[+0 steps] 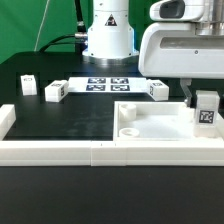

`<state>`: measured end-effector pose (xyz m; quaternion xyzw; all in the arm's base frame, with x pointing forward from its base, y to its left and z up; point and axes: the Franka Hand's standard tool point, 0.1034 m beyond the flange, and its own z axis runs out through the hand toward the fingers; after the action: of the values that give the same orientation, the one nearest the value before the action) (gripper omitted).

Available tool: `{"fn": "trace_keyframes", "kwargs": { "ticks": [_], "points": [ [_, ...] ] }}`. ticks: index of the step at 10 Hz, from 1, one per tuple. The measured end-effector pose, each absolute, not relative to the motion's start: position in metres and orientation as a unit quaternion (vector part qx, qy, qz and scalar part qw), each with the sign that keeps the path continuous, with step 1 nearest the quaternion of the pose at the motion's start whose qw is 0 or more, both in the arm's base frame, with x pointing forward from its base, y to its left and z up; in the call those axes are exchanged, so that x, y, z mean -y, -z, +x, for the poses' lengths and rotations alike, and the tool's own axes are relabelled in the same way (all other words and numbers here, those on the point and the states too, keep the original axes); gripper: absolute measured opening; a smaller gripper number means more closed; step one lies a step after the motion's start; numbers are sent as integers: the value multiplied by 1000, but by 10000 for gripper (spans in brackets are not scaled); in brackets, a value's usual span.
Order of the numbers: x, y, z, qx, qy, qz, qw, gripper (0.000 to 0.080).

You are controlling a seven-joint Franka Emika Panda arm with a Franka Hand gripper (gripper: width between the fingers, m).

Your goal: Assemble one leg

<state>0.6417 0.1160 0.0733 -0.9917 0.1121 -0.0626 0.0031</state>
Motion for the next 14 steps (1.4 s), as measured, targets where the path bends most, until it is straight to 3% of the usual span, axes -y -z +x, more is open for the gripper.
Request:
{"fn": "trace_keyframes", "kwargs": {
  "ticks": [5,14],
  "points": [
    [-113,-73,640,-435,50,-899,24,291],
    [-116,-72,635,-813,15,-580,42,292]
  ]
}}
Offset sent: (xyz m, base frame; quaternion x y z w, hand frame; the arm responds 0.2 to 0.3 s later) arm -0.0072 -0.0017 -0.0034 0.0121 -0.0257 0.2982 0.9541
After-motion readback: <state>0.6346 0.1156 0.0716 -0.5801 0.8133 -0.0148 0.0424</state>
